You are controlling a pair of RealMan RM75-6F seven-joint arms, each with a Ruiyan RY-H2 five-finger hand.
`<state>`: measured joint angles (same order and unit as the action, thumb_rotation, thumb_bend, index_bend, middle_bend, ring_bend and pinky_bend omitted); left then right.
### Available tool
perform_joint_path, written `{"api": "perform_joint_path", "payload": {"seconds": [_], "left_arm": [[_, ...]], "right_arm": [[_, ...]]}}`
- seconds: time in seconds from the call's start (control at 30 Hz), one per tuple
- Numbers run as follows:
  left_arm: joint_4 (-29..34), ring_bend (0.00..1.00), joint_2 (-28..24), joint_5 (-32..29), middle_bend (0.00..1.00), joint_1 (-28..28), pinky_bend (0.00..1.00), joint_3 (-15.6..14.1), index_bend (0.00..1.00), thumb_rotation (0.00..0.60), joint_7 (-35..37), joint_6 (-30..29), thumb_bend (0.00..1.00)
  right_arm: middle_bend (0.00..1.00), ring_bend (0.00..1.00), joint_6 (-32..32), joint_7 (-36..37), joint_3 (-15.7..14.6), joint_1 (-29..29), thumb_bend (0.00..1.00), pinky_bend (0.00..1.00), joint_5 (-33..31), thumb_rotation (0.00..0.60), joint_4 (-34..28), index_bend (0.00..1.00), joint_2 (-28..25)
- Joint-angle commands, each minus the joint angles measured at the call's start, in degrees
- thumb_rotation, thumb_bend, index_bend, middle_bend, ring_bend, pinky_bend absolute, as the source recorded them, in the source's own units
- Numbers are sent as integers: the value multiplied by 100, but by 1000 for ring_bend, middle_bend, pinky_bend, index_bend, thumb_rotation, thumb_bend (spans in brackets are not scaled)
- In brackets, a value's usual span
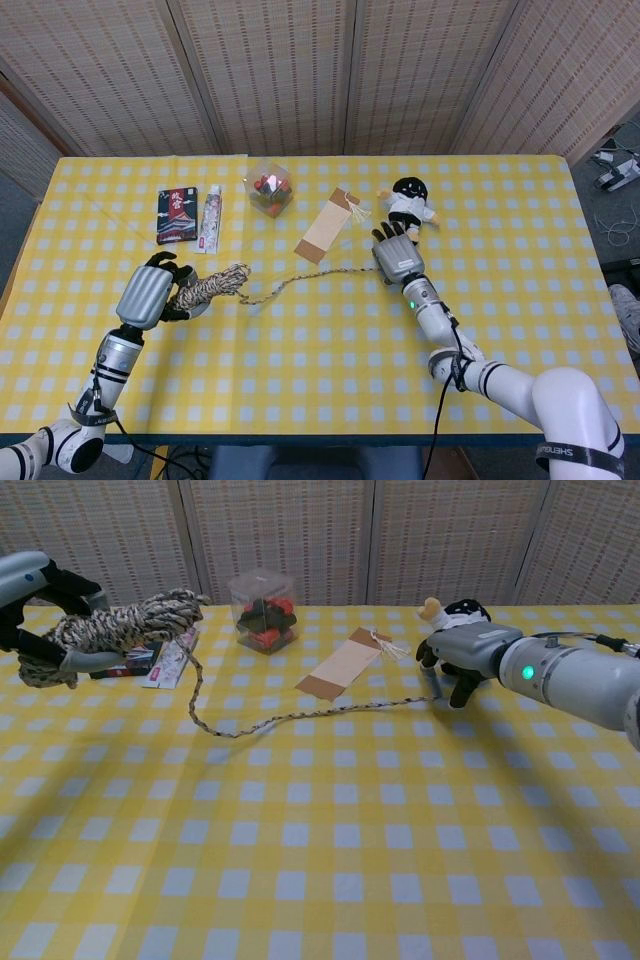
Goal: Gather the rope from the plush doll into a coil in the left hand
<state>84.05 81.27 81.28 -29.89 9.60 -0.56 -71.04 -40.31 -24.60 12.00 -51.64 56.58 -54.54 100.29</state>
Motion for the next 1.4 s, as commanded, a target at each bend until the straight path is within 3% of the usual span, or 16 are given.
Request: {"api": "perform_joint_path", "payload": {"seconds": [0.03,0.3,0.4,0.53,0.77,1.1,1.4], "left_arm": [[11,532,-16,-133,746,-19,229,99,743,476,11,22,229],[138,533,9,-734,746,-115,229,451,743,466,-305,131,229],[218,533,40,-1079,747,-202,229,607,743,451,-647,215,229],[315,535,158,-1641,746,-351,229,807,742,368,-1396,233,229],[448,536,451,-2440,746,-681,229,1025,741,366,-2450,223,229],[575,538,841,-2562,746,-958,229,884,741,372,-2900,182,229],[940,538,1012,-1838,746,-940,229,524,741,372,-2688,-23,229]], "right_arm": [[152,0,-262,60,1,141,383,0,131,600,-531,600,-366],[157,0,-953,141,-88,415,448,0,769,600,-2050,610,-1266],[158,0,-1201,138,-135,490,448,0,1121,600,-2732,610,-1643],[164,0,-1459,52,-154,521,448,0,1540,600,-3552,610,-2033],[168,0,-1628,-47,124,344,448,0,1874,600,-4665,617,-2396],[174,0,-1458,-294,919,-349,449,0,1226,600,-5241,617,-2303],[174,0,-1462,-811,1292,-1014,448,0,100,600,-4963,617,-1926]]}}
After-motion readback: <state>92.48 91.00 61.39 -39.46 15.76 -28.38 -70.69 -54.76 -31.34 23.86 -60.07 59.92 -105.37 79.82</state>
